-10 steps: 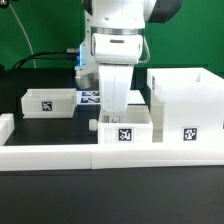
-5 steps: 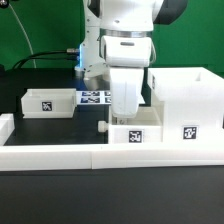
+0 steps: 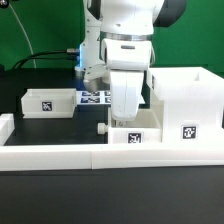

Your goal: Assemble drawer

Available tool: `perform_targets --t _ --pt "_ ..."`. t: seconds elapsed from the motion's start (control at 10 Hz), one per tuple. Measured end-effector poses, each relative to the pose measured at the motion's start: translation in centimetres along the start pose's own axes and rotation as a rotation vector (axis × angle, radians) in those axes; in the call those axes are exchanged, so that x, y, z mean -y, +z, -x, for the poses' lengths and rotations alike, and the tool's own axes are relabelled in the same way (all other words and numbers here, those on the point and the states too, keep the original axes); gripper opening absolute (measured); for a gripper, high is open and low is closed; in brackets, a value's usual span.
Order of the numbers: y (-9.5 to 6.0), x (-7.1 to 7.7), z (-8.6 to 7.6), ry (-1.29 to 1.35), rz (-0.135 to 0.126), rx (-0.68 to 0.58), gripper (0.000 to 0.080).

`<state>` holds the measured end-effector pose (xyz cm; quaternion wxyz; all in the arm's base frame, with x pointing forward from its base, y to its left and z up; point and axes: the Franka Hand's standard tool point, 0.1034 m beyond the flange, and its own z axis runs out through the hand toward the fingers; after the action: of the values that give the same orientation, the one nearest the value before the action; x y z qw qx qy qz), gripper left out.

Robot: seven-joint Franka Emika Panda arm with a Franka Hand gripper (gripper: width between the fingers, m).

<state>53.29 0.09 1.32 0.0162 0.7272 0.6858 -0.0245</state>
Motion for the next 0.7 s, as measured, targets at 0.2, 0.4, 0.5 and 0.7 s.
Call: perform_targets --t 0.2,0.4,0.5,0.7 --pt "0.00 0.03 -0.13 -0.012 0.001 0.004 0.0042" --pt "-0.08 -0.13 -0.28 -0.009 0.012 0.001 0.0042" --pt "-0.05 -0.12 -0.23 -0.008 0.012 0.001 0.0042" --pt "-0.02 -0.11 -0.17 -0.008 0.011 0.001 0.0042"
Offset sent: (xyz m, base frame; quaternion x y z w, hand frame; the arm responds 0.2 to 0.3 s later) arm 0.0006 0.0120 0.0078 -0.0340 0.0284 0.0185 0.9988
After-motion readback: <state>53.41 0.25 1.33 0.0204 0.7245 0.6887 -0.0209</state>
